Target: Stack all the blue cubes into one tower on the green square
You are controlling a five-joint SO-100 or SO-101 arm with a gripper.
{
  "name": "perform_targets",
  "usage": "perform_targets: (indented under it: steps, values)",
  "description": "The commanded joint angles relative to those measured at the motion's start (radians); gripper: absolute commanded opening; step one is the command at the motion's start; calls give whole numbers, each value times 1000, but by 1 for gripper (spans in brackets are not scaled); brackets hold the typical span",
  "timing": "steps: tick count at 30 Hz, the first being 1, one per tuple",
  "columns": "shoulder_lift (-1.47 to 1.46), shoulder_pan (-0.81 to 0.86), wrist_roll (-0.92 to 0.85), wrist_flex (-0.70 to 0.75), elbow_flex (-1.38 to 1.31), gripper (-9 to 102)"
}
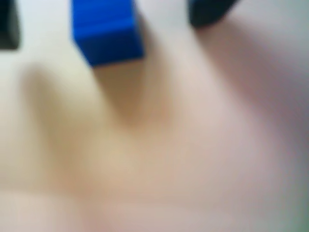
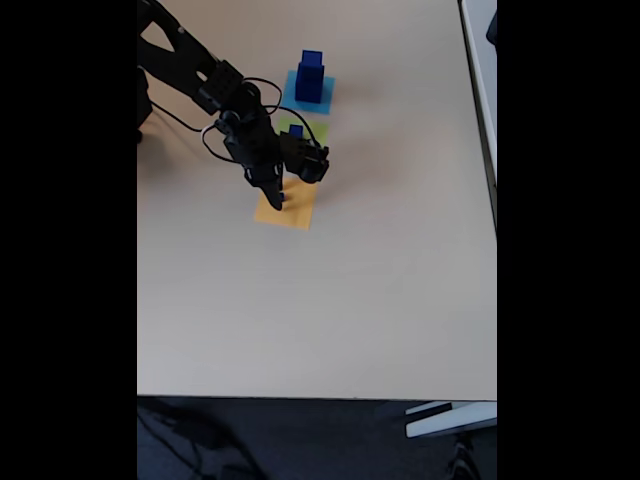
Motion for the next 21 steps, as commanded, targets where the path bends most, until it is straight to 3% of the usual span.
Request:
perform_targets:
  steps: [1, 21]
  values:
    - [5, -3, 2, 0, -40, 14]
    - [11, -11, -11, -14, -43, 0]
